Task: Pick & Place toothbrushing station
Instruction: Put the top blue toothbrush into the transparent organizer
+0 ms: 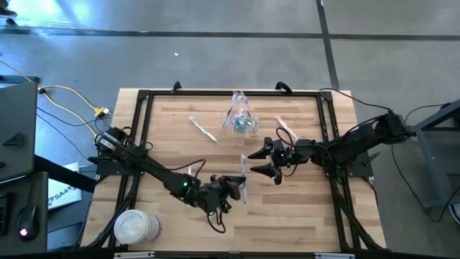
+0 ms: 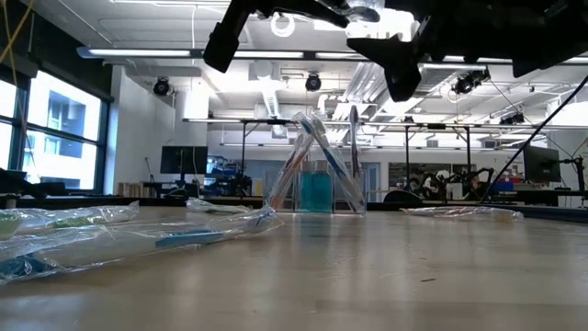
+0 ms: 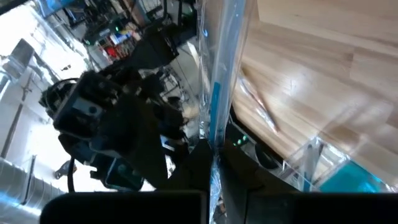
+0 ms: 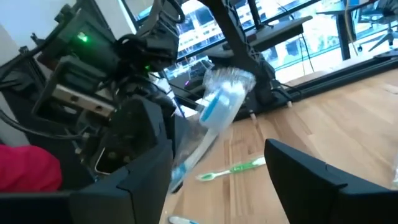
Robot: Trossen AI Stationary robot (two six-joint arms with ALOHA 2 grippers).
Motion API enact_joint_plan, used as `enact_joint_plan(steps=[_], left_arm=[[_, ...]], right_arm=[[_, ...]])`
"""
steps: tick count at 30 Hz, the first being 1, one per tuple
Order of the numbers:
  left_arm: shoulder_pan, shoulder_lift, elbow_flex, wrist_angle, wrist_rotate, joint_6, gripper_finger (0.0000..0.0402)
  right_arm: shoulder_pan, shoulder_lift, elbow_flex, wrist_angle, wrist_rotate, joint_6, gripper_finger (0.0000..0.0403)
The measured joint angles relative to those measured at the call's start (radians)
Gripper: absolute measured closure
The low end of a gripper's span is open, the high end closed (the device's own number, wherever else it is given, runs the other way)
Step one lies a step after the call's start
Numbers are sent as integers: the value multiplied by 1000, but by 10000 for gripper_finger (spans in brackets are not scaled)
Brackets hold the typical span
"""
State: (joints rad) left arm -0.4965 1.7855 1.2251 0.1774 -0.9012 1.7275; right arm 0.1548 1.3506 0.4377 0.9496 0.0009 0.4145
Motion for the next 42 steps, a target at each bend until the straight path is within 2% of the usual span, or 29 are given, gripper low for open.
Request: enact_joint_plan(steps=[10,17,24,29,35,42], left_arm=[[70,2,0,8,54,4,393],[105,30,0,72,79,43,394],[100,32,0,143,83,75,394],[90,33,0,160,62,104,394],[91,33,0,162,67,101,394],[91,33,0,163,133,74,394]], right_arm=[[0,0,0,5,18,0,156],[0,0,0,-7,21,0,156],[0,-1,0,-20,32,-6,156],[0,-1,0,-63,124,-26,156],[0,-1,0,-33,104,-26,156],[0,0,0,-32,94,-34,156]])
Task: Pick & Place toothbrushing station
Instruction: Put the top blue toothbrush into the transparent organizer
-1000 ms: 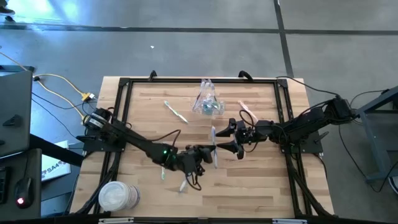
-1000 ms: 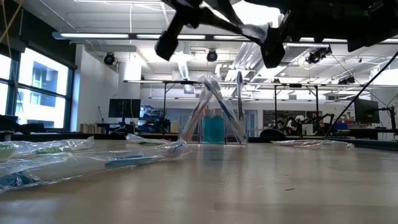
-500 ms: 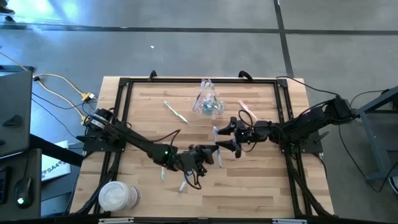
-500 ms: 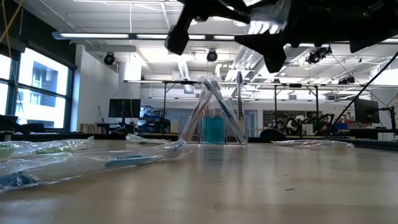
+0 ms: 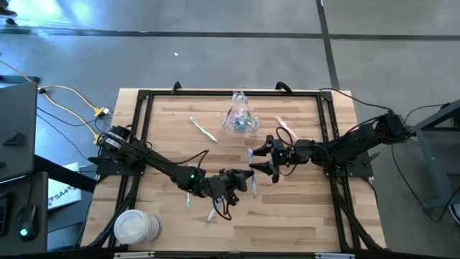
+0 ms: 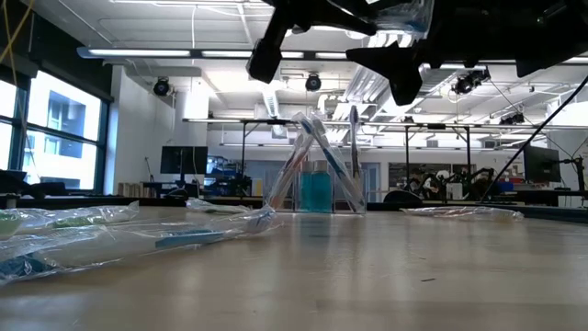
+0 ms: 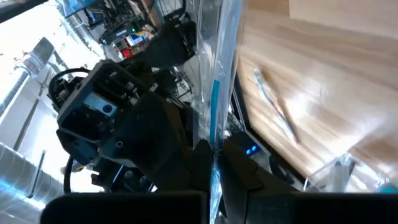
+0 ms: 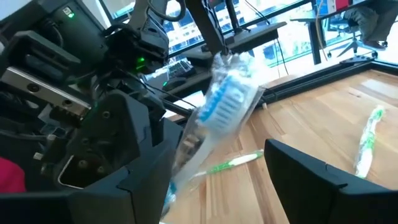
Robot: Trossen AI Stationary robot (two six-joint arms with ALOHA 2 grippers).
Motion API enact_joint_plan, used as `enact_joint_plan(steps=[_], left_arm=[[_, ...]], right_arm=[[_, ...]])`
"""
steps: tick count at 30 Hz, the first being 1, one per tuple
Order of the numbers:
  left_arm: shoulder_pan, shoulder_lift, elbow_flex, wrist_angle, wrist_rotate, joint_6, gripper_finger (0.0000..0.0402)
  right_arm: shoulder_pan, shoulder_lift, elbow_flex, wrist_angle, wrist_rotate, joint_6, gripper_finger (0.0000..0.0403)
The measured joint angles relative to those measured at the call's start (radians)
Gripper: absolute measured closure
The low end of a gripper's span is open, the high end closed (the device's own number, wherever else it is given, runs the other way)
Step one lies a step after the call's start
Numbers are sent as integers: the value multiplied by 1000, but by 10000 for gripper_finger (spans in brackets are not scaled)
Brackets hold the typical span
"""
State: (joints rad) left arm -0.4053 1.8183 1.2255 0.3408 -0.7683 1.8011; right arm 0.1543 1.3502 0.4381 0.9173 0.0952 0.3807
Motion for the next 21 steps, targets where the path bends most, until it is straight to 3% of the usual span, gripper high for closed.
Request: enact_joint_plan(steps=[6,10,21], left_arm=[[2,0,0,9,8,-3,394],[7,0,0,8,9,-2,394],[22,0,-1,-15,21,-38,389]], right_arm=[[0,0,0,0,-1,-4,159],[1,0,0,0,-3,-11,188],[0,0,0,6,-46,-71,380]])
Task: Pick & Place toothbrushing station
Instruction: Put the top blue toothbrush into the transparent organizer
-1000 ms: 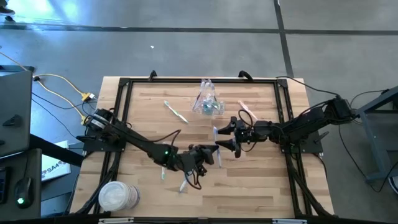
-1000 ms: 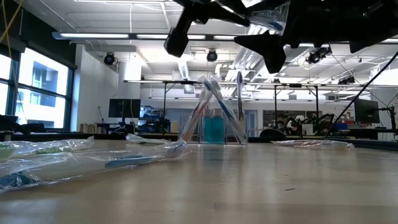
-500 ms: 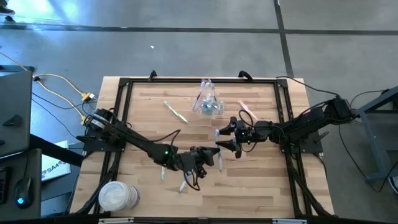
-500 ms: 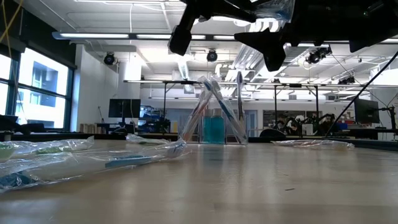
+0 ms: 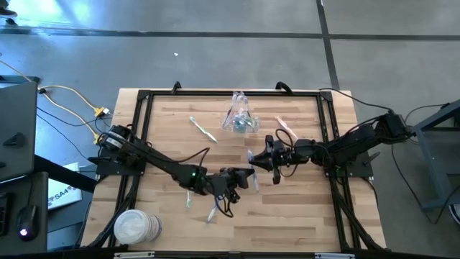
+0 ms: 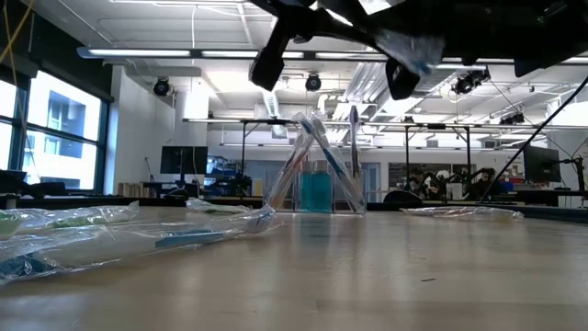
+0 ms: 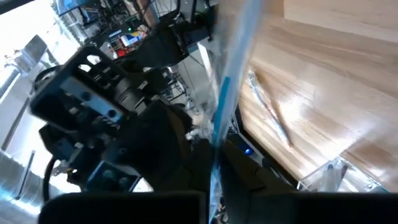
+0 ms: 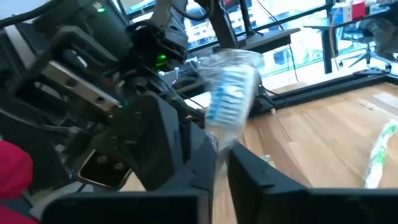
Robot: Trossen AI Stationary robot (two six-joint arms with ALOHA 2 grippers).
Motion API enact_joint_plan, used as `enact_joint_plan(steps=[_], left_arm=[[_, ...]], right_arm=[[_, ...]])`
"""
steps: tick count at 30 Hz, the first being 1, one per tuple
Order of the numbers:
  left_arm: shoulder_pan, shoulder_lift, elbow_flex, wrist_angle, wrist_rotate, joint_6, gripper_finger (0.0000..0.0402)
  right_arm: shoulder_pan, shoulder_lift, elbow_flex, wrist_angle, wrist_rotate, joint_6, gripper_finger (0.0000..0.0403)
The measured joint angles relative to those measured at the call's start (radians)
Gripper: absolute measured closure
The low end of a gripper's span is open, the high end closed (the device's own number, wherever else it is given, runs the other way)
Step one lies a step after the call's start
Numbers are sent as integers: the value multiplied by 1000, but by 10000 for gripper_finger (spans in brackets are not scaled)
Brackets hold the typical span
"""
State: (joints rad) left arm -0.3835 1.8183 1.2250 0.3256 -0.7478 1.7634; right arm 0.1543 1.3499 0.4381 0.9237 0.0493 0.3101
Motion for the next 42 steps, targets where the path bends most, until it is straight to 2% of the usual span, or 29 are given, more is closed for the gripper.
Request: enact_joint_plan(steps=[7,19,22,28,33,36,38,40,42], left_arm=[[4,0,-1,6,-2,-54,361],[-4,-2,0,19,-11,-227,356],[-18,-2,0,19,-93,-266,355],[-21,-2,0,5,-389,-319,355],[-23,-11,0,-30,-455,-426,355],[9,-32,1,-195,-462,-518,355],[55,-67,1,-365,-436,-661,355],[107,-115,2,-566,-362,-861,355],[166,-160,0,-725,-243,-1074,355]], right_arm=[[0,-1,-1,-11,2,-34,388],[0,0,-2,-11,4,-55,395],[1,0,-2,-17,33,-78,396],[0,0,-2,-67,185,-116,397],[1,-37,-2,-76,237,-175,397],[1,-80,-1,-102,312,-229,397],[1,-93,-1,-105,368,-269,397],[1,-106,-1,-106,415,-318,397],[-1,-110,-1,-98,471,-364,397]])
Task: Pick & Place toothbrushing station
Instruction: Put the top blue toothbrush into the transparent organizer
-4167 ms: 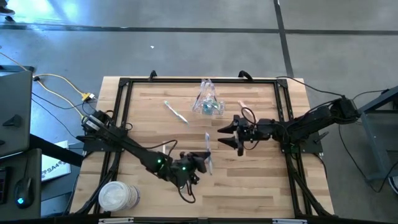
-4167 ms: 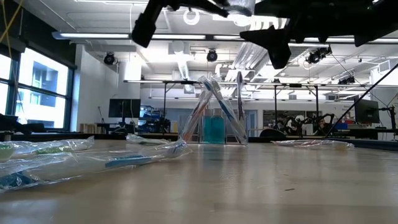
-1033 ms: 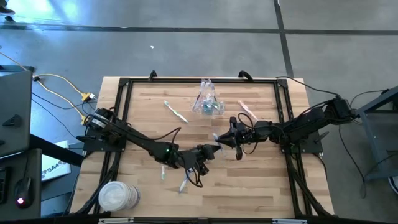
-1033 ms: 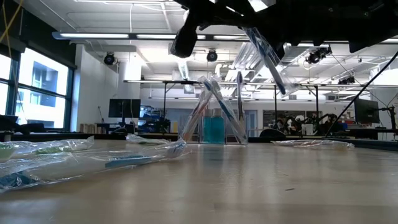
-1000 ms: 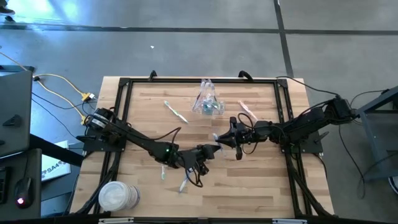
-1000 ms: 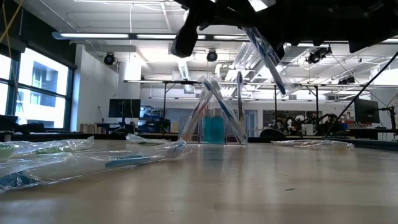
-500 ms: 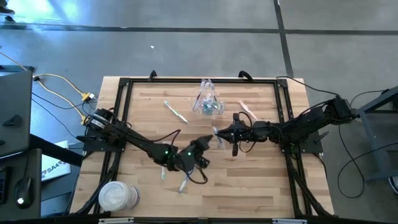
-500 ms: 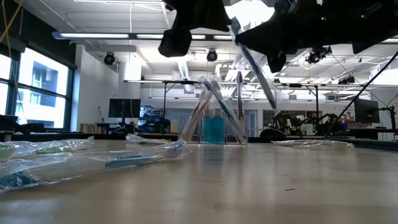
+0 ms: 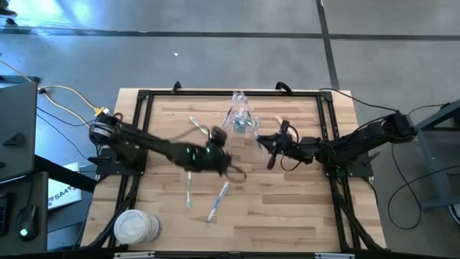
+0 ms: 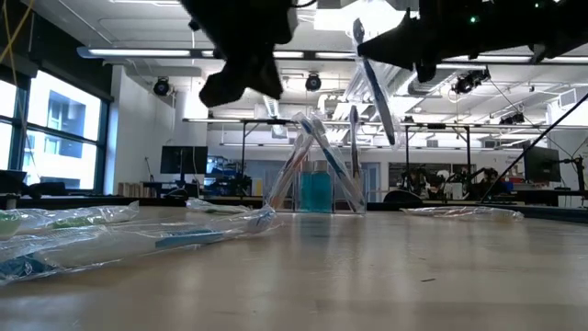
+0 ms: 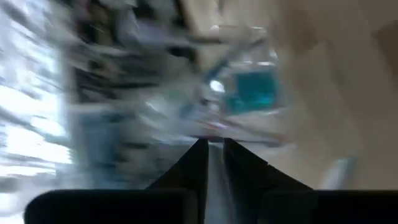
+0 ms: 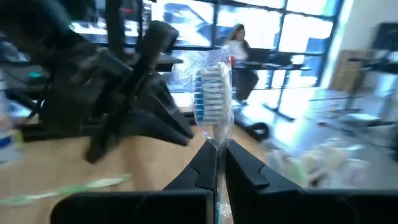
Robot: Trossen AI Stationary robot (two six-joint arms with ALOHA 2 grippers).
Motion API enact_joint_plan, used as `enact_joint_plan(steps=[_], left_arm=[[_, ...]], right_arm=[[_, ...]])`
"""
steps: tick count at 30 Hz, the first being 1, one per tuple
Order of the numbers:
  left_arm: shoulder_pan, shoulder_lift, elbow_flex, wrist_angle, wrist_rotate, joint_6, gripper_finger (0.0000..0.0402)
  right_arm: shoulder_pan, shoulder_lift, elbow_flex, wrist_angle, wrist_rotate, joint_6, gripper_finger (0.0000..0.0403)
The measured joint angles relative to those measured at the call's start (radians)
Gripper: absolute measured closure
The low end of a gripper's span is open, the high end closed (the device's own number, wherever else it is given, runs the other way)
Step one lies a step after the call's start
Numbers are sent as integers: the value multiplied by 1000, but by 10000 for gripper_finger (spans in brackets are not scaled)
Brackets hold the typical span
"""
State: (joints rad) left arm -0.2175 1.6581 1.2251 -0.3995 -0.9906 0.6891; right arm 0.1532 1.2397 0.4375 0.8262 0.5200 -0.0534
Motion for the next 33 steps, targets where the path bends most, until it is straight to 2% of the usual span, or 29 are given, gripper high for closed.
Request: enact_joint_plan(steps=[3,5,9,15,19,23,29,33], left_arm=[[95,-73,-1,-155,229,-234,355],[161,-108,2,-166,380,-323,355],[278,-152,-13,-175,641,-392,355],[404,-180,-75,-181,917,-444,355],[450,-183,-144,-116,1027,-466,355],[463,-186,-215,-41,1079,-486,355],[460,-187,-289,42,1151,-562,355],[460,-187,-308,38,1214,-570,355]], right_arm=[[-24,1,0,-2,35,-47,397],[-55,1,0,3,25,-52,397],[-142,1,1,31,-53,-52,397],[-290,18,0,71,-218,-33,397],[-375,52,0,100,-284,-15,397],[-434,118,0,163,-341,19,397],[-484,244,0,321,-348,25,397],[-510,279,0,401,-349,10,397]])
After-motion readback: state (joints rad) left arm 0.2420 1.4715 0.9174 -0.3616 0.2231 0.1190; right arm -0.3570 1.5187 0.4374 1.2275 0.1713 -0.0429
